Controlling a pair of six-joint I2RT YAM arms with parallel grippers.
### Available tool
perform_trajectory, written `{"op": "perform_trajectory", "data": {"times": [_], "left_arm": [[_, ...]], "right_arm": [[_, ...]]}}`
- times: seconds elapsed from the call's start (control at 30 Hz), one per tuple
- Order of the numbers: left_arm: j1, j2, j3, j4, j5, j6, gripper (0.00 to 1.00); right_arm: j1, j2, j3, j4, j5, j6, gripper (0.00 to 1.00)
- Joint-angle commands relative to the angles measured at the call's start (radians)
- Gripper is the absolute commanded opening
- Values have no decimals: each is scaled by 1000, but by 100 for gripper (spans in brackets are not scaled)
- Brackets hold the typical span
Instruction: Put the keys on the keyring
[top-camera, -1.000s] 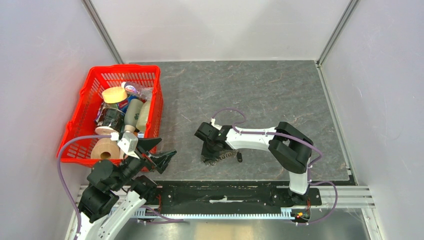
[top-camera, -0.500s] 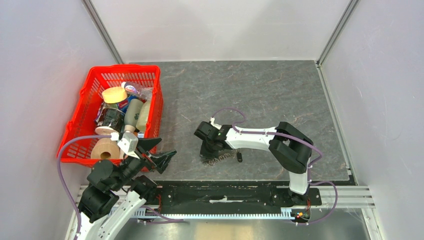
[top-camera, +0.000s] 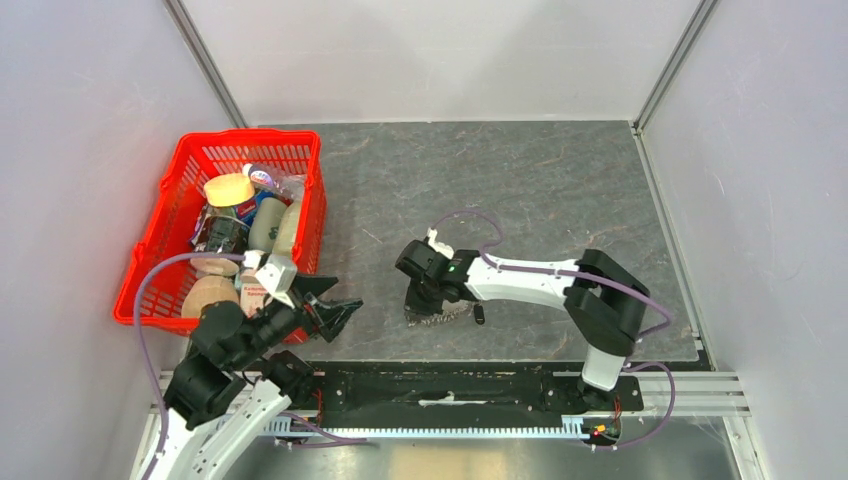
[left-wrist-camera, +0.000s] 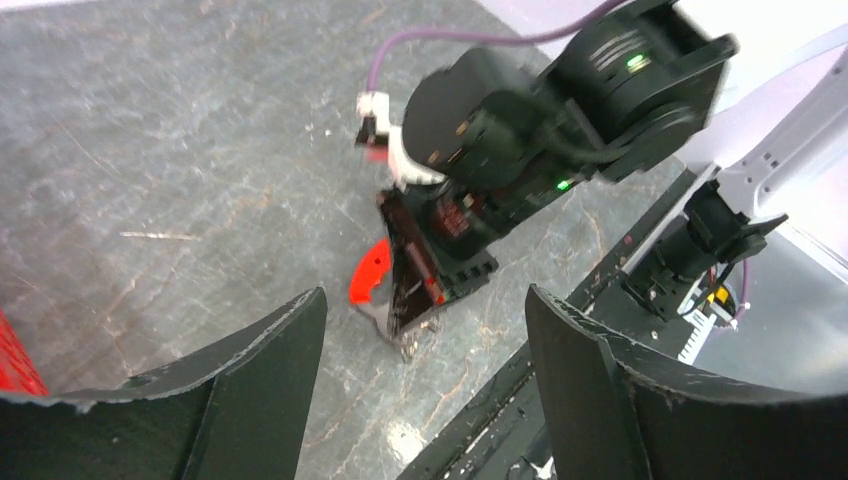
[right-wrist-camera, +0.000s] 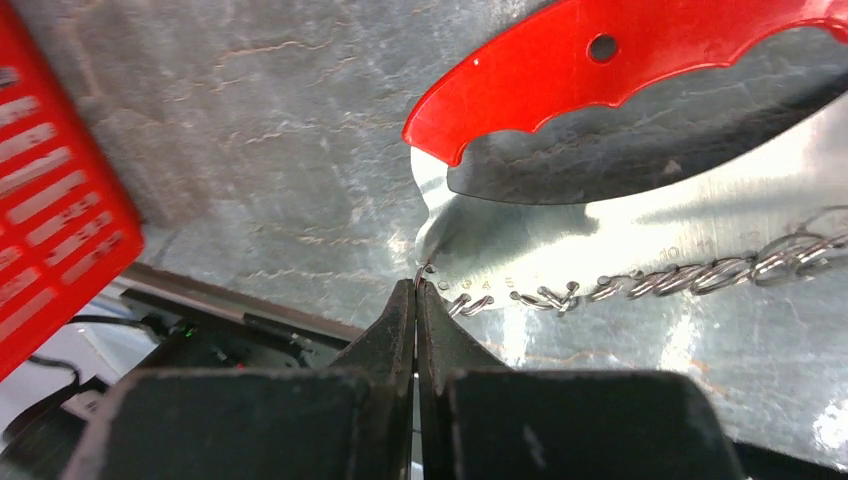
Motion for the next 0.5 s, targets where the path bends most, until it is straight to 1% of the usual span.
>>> {"op": "perform_trajectory", "data": {"times": [0.0,0.07,0.17,0.3,0.47], "left_arm": [[-6,108,40,25,47,8,77],[-6,157,49,29,26,-12,76],[-5,213,25,87,-3,-52,76],[-3,282,26,101,-121,-81,76],[-3,324,-50,256,-171,-217,76]], "right_arm": [[7,-144,-12,-1,100,22,0],[5,-181,1,-22,129,24,0],[-3,-198,44,-68,166,25,0],[-52,-191,87,-86,122,38,0],[-96,-186,190,-155,132,-11,0]]}}
